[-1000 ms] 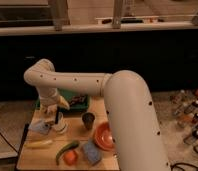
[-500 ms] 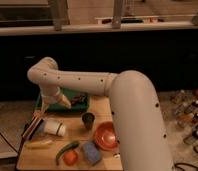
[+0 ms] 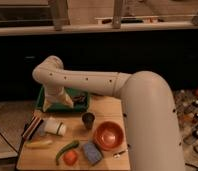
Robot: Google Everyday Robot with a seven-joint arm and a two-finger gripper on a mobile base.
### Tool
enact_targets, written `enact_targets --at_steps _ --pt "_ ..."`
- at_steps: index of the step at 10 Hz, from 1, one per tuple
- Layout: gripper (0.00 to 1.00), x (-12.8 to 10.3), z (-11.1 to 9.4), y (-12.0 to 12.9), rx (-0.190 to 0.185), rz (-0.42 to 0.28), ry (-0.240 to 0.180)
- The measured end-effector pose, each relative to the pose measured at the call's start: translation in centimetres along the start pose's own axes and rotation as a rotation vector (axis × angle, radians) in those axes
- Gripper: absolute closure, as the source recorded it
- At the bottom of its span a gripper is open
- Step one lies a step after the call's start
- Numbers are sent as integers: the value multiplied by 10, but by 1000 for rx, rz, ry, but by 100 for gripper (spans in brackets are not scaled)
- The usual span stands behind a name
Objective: Place eraser in paper cup
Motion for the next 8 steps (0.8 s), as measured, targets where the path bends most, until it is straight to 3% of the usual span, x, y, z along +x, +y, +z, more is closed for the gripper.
enact_targets --at_steps 2,8 --pt "20 -1 -6 6 19 19 20" --pt "20 -1 -6 5 20 18 22"
